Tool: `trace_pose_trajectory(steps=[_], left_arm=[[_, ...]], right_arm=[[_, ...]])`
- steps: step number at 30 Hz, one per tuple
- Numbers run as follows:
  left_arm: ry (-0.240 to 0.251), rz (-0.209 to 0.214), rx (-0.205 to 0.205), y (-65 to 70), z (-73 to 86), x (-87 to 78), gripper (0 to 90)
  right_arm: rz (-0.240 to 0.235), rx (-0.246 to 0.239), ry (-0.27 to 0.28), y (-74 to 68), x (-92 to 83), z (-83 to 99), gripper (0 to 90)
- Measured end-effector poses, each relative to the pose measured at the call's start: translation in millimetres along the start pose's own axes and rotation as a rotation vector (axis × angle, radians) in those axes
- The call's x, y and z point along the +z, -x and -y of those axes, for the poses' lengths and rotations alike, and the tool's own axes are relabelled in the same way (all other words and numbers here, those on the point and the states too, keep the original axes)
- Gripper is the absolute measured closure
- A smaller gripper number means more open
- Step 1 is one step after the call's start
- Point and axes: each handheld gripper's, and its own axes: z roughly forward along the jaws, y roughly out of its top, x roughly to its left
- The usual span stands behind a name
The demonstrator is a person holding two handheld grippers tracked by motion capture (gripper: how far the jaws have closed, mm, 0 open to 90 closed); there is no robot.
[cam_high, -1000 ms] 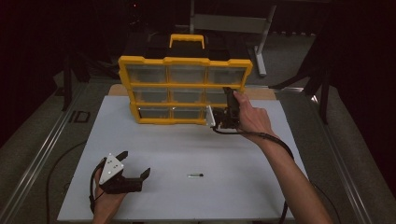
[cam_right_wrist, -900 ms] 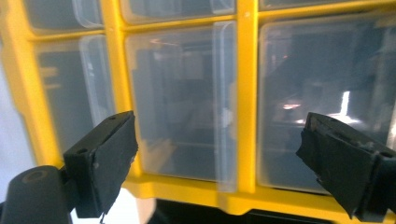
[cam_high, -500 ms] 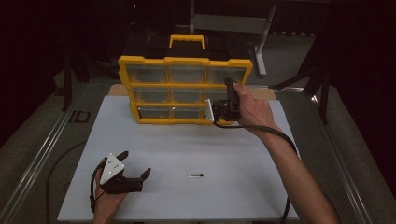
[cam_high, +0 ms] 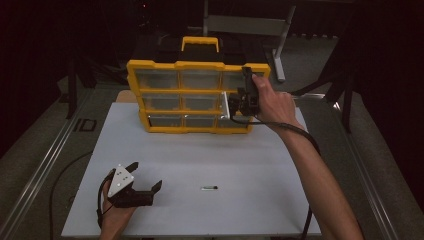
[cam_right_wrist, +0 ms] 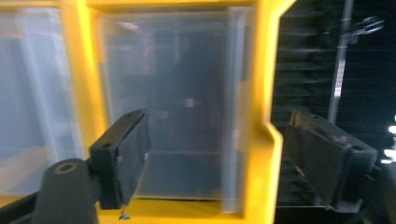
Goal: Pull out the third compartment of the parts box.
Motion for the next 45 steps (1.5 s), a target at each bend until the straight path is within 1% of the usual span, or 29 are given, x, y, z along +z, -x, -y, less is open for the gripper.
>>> trace_pose_trajectory(steps=[2, 3, 4, 5, 6, 8, 9, 12, 14, 15, 18, 19, 24, 32, 34, 40, 45], left_arm=[[0.000, 0.002, 0.000, 0.1, 0.0, 0.3, 0.2], [0.000, 0.002, 0.000, 0.1, 0.0, 0.3, 0.3], [0.000, 0.003, 0.000, 0.3, -0.1, 0.3, 0.3], [-0.002, 0.003, 0.004, 0.5, -0.2, 0.3, 0.2], [-0.002, 0.003, 0.004, 0.5, -0.2, 0.3, 0.2], [0.000, 0.004, 0.001, 0.3, -0.1, 0.3, 0.3], [0.000, 0.004, 0.001, 0.3, -0.1, 0.3, 0.2], [-0.010, 0.001, -0.001, -0.2, 0.2, 1.0, 0.3], [-0.011, 0.001, -0.001, 0.0, 0.2, 1.3, 0.3], [-0.010, 0.002, 0.000, 0.0, 0.1, 1.2, 0.2], [-0.007, 0.002, 0.000, 0.2, 0.0, 1.0, 0.2], [-0.010, 0.002, -0.001, 0.1, 0.1, 1.3, 0.2], [-0.009, 0.003, 0.003, 0.2, 0.0, 1.1, 0.2], [-0.006, 0.002, 0.002, 0.4, -0.1, 0.7, 0.3], [-0.009, 0.003, 0.004, 0.3, 0.1, 0.9, 0.3], [-0.010, 0.006, 0.006, 0.8, 0.1, 1.6, 0.3], [-0.013, 0.005, 0.008, 0.9, 0.1, 1.8, 0.3]], right_arm=[[0.007, -0.001, -0.004, 2.9, 2.0, -0.5, 31.5], [0.007, -0.001, -0.004, 2.9, 2.0, -0.5, 31.5], [0.022, -0.005, -0.006, 3.1, 2.8, -0.7, 35.3], [0.036, -0.027, -0.008, 3.4, 4.7, -0.7, 40.4], [0.045, -0.033, -0.009, 2.9, 5.7, -0.7, 42.4], [0.075, -0.047, -0.010, 2.3, 7.1, -0.2, 45.5], [0.075, -0.047, -0.010, 2.3, 7.1, -0.2, 45.5], [0.094, -0.053, -0.008, 2.5, 7.4, 1.5, 51.5], [0.097, -0.055, -0.009, 2.6, 7.2, 2.4, 53.2], [0.106, -0.059, -0.012, 2.9, 7.1, 3.0, 54.0], [0.105, -0.048, -0.023, 4.1, 7.0, 4.5, 54.0], [0.099, -0.035, -0.026, 5.4, 6.9, 6.9, 53.7], [0.105, -0.044, -0.033, 4.5, 6.9, 9.5, 53.7], [0.116, -0.034, -0.029, 3.7, 7.3, 10.4, 53.9], [0.112, -0.035, -0.034, 3.9, 6.9, 10.3, 54.1], [0.117, -0.030, -0.033, 1.3, 3.5, 11.1, 58.2], [0.120, -0.035, -0.024, 0.5, -0.7, 11.1, 58.6]])
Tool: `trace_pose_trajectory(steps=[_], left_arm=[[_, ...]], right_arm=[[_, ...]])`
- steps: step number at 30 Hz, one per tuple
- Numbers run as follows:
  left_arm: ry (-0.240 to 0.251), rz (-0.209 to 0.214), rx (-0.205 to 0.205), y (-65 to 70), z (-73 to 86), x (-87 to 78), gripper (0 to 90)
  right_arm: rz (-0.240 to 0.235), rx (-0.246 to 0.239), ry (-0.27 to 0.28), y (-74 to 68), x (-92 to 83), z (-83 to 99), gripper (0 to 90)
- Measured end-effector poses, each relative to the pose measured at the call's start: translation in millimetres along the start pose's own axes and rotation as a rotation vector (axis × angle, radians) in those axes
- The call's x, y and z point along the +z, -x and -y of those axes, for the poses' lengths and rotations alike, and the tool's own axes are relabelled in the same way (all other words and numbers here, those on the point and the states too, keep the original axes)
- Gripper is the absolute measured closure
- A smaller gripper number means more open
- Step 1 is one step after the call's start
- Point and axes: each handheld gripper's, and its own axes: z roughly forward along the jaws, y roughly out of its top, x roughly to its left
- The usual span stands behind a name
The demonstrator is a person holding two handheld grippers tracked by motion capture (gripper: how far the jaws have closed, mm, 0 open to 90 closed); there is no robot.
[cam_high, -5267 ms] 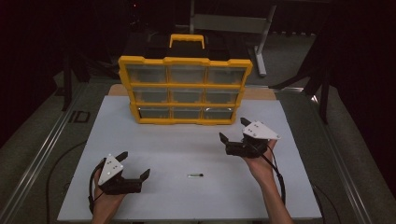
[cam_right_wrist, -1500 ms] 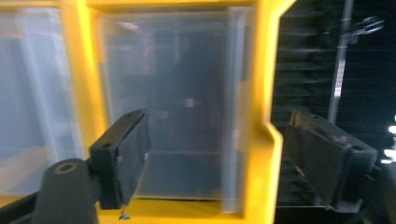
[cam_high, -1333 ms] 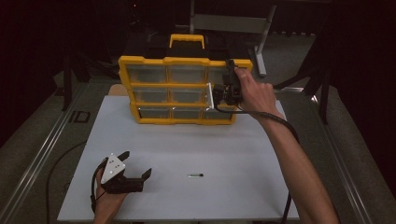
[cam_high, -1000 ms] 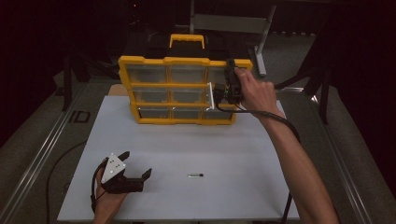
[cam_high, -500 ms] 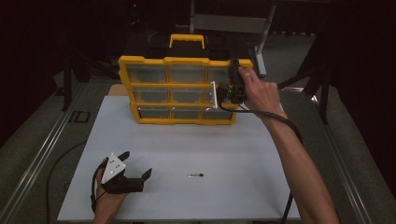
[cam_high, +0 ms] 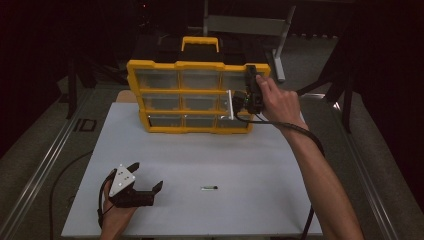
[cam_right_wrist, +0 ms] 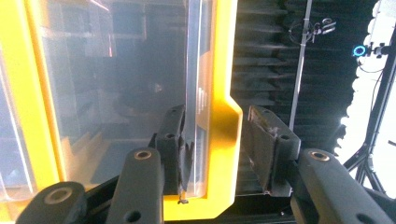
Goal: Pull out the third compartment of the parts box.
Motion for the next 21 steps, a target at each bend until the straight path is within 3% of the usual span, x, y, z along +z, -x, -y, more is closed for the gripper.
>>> trace_pose_trajectory(steps=[9, 21], left_arm=[[-0.006, 0.002, 0.004, 0.5, -0.1, 1.1, 0.3], [-0.007, 0.004, 0.006, 1.3, -0.1, 1.6, 0.3]], right_arm=[[-0.006, -0.023, 0.021, 1.2, -11.9, -0.2, 64.3], [-0.059, -0.025, 0.005, 0.8, -15.5, -2.1, 77.7]])
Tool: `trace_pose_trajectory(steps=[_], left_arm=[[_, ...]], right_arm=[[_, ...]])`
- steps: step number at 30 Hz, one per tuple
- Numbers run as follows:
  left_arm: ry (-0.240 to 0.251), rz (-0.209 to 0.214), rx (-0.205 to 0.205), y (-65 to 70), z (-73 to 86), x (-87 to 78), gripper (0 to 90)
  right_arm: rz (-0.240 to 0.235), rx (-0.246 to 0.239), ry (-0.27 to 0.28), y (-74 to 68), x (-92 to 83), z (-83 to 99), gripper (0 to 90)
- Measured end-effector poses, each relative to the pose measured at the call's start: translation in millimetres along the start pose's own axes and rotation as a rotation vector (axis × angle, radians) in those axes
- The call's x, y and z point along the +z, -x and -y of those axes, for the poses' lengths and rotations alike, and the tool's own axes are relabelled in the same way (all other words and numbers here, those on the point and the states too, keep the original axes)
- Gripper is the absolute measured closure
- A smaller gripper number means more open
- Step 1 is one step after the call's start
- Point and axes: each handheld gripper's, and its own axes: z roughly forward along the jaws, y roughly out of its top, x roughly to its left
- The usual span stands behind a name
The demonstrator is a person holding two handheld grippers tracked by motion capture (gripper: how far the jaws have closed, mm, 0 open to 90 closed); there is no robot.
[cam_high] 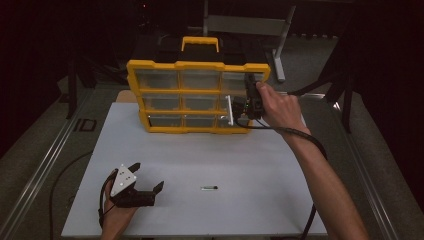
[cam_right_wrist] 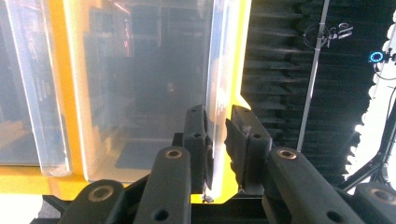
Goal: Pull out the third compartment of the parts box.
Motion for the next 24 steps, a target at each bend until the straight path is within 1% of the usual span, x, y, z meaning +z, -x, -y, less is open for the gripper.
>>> trace_pose_trajectory(steps=[7, 10, 13, 15, 17, 23, 24], left_arm=[[0.003, 0.003, 0.000, 0.0, -0.1, 0.0, 0.3], [0.003, 0.003, -0.001, -0.1, -0.1, 0.0, 0.3], [0.000, 0.003, 0.001, 0.0, 0.0, 0.4, 0.3], [0.000, 0.003, 0.001, 0.0, 0.0, 0.5, 0.3], [-0.001, 0.002, 0.002, 0.0, 0.1, 1.0, 0.3], [0.000, 0.002, 0.003, -0.1, 0.0, 0.8, 0.3], [0.000, 0.002, 0.004, -0.2, -0.1, 0.6, 0.3]], right_arm=[[0.000, -0.022, -0.001, -2.5, -4.1, -1.7, 78.4], [-0.004, -0.021, 0.000, -2.2, -5.1, -1.6, 78.5], [-0.016, -0.012, 0.001, -0.9, -7.8, -1.2, 78.6], [-0.014, -0.011, 0.004, -0.8, -8.6, -0.8, 78.7], [-0.020, 0.006, 0.010, -0.5, -11.9, 0.1, 78.8], [-0.026, 0.009, 0.021, 0.9, -16.1, 1.0, 78.8], [-0.030, 0.011, 0.027, 1.7, -19.4, 1.4, 78.9]])
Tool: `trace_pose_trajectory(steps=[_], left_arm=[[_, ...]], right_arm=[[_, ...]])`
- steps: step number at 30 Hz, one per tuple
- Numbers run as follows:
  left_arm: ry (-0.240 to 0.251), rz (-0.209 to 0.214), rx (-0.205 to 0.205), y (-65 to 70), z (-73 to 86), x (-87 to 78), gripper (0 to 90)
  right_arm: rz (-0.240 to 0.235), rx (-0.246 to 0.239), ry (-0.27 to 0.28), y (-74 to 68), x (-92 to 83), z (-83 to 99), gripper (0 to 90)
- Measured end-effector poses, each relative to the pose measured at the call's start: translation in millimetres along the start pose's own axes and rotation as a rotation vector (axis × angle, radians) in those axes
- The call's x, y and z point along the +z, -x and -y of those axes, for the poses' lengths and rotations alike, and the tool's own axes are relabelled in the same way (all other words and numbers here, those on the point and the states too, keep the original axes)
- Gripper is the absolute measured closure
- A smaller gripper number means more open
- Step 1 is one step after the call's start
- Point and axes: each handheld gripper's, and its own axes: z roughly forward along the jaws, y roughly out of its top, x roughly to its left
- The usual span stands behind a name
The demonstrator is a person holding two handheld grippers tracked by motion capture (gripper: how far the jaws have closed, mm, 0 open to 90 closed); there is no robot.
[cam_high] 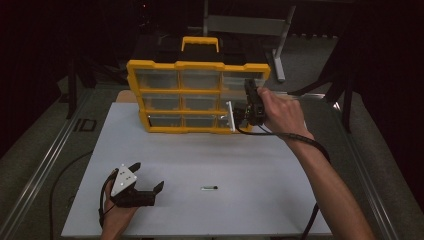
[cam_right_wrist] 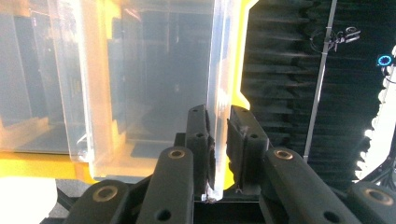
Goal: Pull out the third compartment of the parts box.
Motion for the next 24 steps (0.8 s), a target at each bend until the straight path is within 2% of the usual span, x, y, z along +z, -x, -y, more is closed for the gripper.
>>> trace_pose_trajectory(steps=[12, 19, 24], left_arm=[[0.002, -0.001, -0.001, 0.1, -0.1, -0.4, 0.3], [0.003, 0.000, -0.001, 0.2, 0.0, -0.7, 0.3], [0.002, 0.000, 0.001, 0.3, 0.0, -0.4, 0.3]], right_arm=[[-0.011, 0.008, 0.011, 1.2, -12.2, 1.1, 78.9], [-0.010, 0.004, 0.034, 1.7, -22.7, 2.3, 78.9], [-0.024, 0.014, 0.041, 2.2, -30.3, 2.8, 78.8]])
